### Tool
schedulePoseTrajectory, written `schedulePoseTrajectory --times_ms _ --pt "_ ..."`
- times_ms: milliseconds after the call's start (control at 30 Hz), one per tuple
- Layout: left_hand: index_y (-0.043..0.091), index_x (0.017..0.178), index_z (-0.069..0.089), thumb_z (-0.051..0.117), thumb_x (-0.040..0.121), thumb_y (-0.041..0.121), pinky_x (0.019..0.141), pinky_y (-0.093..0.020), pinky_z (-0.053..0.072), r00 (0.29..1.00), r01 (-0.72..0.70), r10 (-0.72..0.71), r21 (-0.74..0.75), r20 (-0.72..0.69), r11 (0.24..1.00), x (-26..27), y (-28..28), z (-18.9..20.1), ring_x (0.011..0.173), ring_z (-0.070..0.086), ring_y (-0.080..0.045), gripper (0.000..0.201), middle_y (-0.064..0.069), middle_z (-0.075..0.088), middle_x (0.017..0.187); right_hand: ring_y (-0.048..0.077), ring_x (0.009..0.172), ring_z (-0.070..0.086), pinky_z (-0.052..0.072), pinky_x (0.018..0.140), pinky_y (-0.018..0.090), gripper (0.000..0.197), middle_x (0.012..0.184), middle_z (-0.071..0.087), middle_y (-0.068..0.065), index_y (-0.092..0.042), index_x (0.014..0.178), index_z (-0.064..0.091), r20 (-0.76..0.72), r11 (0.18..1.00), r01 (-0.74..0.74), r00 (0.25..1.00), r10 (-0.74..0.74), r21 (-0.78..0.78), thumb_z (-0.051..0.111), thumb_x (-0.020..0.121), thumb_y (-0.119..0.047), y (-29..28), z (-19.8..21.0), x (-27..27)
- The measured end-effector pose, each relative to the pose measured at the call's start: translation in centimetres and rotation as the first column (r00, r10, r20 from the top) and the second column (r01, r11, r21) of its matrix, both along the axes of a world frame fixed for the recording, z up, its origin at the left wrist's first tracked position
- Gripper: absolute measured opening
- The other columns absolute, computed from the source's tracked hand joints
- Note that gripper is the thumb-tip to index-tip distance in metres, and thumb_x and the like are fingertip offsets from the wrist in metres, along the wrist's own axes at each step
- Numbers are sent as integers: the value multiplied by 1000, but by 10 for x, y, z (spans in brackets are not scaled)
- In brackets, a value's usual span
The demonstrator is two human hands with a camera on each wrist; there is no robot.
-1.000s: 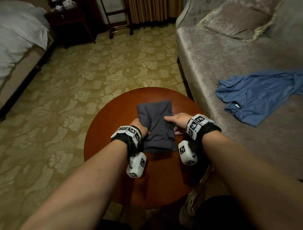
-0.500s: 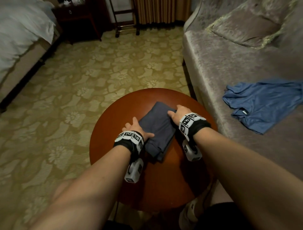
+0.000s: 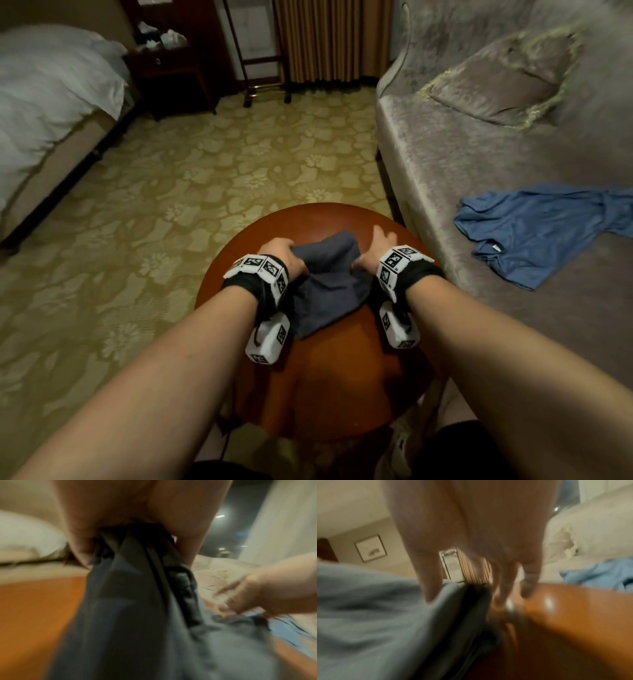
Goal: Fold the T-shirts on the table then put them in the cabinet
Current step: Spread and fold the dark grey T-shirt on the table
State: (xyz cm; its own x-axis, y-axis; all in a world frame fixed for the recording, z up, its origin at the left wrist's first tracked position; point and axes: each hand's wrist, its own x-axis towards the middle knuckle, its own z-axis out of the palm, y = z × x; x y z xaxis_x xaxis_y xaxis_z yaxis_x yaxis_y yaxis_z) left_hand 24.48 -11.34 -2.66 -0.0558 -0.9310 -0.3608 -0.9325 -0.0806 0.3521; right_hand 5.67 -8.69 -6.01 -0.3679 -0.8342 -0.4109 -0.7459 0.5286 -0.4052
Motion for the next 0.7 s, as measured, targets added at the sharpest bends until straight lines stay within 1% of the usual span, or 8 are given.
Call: schedulePoseTrajectory --times_ms 100,167,233,333,433,533,633,700 --pt "23 87 60 68 75 23 73 -29 48 990 130 -118 -149 82 980 -10 10 35 88 62 -28 14 -5 67 98 31 145 8 22 115 47 109 159 0 6 -31 152 7 -48 963 -200 980 194 -179 79 70 -35 9 29 4" --pt "21 83 57 64 75 20 71 -29 49 976 204 -180 -222 122 953 -17 20 57 86 62 -30 11 -4 65 90 29 146 1 15 116 51 103 159 -2 4 -32 151 14 -181 929 -339 933 312 -146 78 70 -37 16 50 8" --pt "23 84 57 61 76 18 70 -30 48 963 258 -223 -285 150 923 -21 30 79 89 62 -31 10 -5 65 92 30 144 13 15 113 55 82 155 18 7 -29 144 31 -259 923 -371 906 335 -103 73 75 -33 23 67 8" --pt "23 84 57 57 78 16 65 -30 43 953 301 -258 -377 161 876 -18 48 110 87 61 -30 10 -6 64 93 30 114 56 41 95 44 33 114 61 7 -21 110 60 -258 933 -327 924 282 -152 65 77 -28 39 90 2" --pt "23 85 57 59 80 18 63 -29 42 955 295 -267 -449 127 843 -10 68 138 82 59 -27 8 -5 62 90 30 93 64 47 74 32 12 94 64 9 -16 91 58 -223 922 -288 947 233 -260 59 79 -21 62 119 -3" --pt "22 82 56 62 80 24 63 -30 41 964 252 -257 -508 60 824 -3 86 162 84 60 -28 6 -4 61 88 30 88 61 47 69 32 25 92 59 9 -14 95 51 -147 911 -231 971 190 -342 67 77 -17 81 147 -5" --pt "19 84 60 64 79 26 64 -30 45 967 215 -256 -554 4 805 0 104 186 84 60 -27 11 -6 63 89 27 88 60 52 77 38 48 93 58 5 -14 104 49 -103 908 -201 979 176 -366 80 69 -27 104 167 -7" --pt "18 86 62 66 77 27 70 -32 50 962 215 -273 -582 -13 784 1 116 203 86 61 -27 13 -6 64 90 25 84 60 51 72 35 39 92 61 5 -11 99 54 -103 904 -164 986 133 -396 79 72 -26 119 178 -13"
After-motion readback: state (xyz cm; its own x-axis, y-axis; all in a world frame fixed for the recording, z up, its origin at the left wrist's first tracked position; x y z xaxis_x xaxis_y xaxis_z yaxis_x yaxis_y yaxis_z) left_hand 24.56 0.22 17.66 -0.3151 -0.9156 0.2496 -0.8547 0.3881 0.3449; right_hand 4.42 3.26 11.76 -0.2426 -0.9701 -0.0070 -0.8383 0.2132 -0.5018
